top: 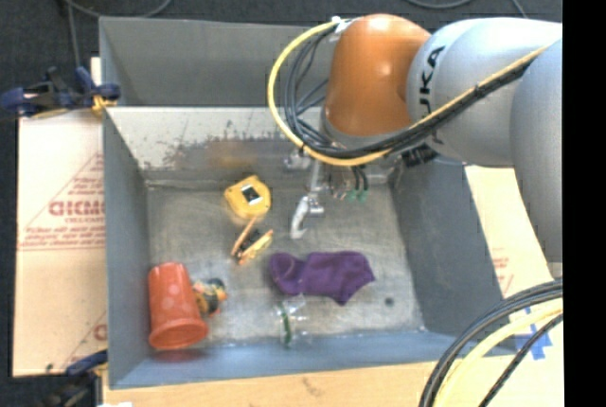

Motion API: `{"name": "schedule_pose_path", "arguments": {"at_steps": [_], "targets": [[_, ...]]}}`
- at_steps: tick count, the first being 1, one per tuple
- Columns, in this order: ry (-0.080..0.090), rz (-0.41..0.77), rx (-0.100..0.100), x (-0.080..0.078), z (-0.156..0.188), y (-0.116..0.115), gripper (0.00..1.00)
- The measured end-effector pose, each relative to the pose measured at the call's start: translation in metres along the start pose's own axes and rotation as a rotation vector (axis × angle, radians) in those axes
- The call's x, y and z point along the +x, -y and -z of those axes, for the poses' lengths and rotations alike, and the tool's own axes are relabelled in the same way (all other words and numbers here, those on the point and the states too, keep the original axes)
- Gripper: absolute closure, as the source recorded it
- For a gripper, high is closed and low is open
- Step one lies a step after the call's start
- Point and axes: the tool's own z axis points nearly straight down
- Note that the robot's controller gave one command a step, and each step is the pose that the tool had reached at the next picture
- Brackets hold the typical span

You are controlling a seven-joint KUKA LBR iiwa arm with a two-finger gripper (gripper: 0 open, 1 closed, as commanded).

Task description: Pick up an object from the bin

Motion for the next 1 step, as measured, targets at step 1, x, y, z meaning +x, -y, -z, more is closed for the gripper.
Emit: {"name": "schedule_pose_path", "arguments": {"at_steps": [1], "targets": [[0.0,0.0,0.0,0.0,0.0,0.0,0.0]]}}
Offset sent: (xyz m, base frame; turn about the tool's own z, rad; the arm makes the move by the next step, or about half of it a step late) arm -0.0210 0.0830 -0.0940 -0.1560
